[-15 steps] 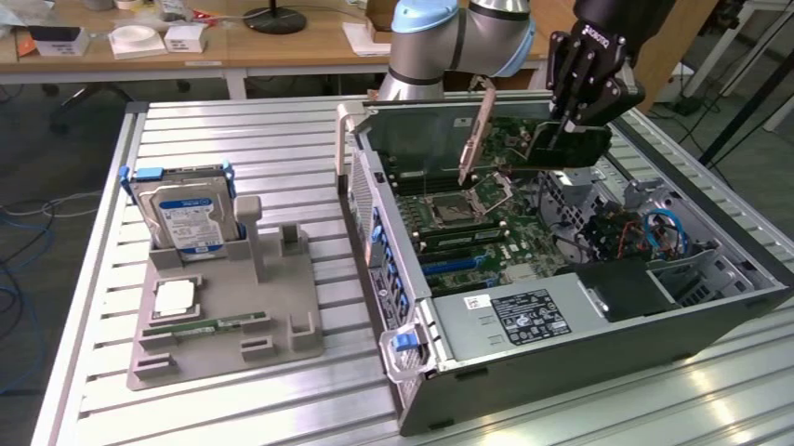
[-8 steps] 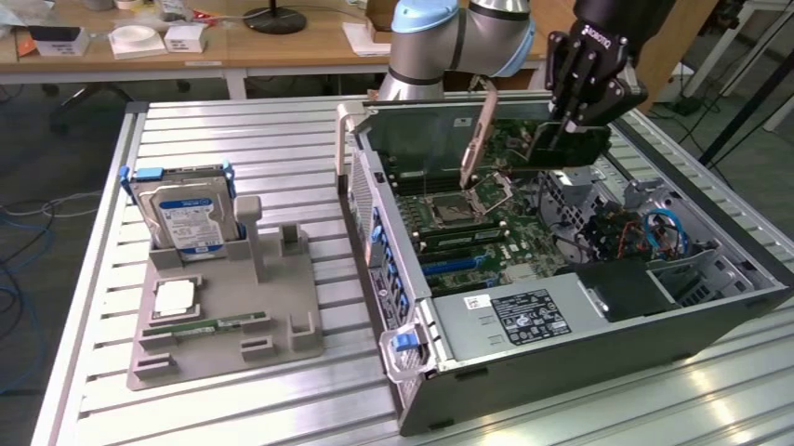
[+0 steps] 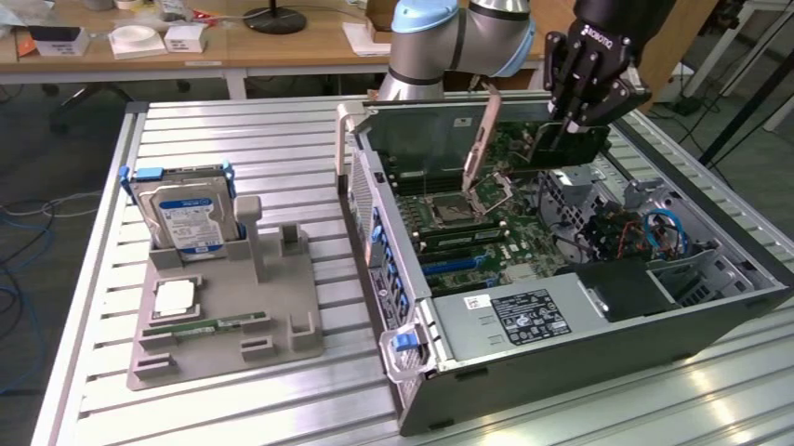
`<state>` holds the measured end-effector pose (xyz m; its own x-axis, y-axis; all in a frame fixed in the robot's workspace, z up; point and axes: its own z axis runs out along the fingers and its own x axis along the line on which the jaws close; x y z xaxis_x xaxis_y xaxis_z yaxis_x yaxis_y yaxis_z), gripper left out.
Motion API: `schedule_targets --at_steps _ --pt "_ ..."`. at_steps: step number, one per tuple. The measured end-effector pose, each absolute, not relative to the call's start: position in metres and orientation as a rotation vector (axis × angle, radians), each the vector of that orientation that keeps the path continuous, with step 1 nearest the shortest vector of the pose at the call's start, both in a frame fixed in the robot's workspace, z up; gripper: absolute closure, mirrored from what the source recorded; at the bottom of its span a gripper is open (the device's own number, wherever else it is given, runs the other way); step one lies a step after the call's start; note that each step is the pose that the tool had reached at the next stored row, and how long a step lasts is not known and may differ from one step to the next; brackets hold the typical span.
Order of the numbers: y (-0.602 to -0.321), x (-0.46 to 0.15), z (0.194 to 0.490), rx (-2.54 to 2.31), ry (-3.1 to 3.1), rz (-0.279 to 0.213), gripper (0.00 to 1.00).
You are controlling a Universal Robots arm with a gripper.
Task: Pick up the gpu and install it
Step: 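Insert the gpu into the slot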
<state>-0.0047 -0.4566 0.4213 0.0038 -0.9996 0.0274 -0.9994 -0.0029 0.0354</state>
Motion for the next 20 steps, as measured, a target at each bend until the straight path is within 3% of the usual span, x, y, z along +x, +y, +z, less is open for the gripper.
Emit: schedule_targets --at_steps 20 --pt "-0.4563 -0.0048 0.4179 2.227 -2.155 -0.005 0.74"
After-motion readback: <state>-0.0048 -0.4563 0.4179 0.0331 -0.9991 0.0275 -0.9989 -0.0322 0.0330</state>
